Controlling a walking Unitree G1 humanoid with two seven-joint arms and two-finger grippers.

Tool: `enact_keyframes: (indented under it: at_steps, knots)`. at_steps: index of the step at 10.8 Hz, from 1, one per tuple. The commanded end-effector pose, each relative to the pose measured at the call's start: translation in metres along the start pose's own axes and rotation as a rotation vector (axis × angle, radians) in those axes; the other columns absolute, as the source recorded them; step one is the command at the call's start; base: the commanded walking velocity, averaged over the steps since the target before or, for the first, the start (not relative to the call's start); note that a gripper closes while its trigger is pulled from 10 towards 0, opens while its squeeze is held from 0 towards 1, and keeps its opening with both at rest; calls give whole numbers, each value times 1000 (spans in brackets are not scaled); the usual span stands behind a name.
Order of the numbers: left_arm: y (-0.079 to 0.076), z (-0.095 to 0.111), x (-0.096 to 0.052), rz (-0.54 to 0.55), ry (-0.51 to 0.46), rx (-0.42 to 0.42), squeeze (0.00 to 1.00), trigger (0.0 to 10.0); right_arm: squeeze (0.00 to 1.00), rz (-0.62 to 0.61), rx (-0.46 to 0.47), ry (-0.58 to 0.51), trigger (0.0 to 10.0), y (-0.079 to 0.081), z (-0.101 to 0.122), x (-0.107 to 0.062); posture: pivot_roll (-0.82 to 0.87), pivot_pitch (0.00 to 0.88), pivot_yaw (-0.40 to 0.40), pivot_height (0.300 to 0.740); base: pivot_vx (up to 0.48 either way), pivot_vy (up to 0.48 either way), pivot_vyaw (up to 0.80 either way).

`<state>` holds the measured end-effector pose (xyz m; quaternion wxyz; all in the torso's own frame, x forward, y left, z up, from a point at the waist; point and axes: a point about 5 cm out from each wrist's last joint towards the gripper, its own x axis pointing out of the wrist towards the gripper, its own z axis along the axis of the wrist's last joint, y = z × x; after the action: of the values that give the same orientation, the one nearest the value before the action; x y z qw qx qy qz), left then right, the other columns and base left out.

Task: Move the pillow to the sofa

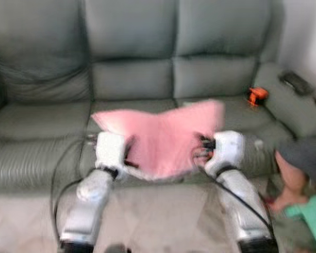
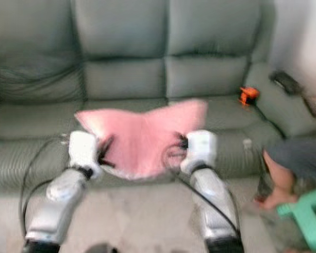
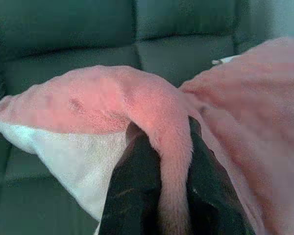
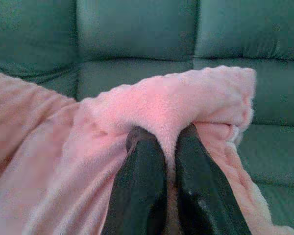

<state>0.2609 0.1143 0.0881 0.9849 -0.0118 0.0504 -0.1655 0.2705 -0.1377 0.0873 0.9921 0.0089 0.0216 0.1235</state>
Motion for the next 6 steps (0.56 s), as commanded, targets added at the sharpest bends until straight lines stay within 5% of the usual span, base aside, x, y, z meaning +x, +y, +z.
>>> enact_keyframes:
  at_steps: [1,5,6]
  knots:
    - [-13,6,5,-47,-26,3,0,10000,0,-25,-16,-18,10000,-10,5,-2,-23,0,4,740,454,0,0]
    - [-12,6,6,-42,-29,3,0,10000,0,-17,-14,-20,10000,-9,5,0,-20,0,4,740,451,0,0]
    - [-13,6,6,-43,-29,4,0,10000,0,4,-28,-32,10000,-7,6,-2,-22,0,5,740,439,0,763]
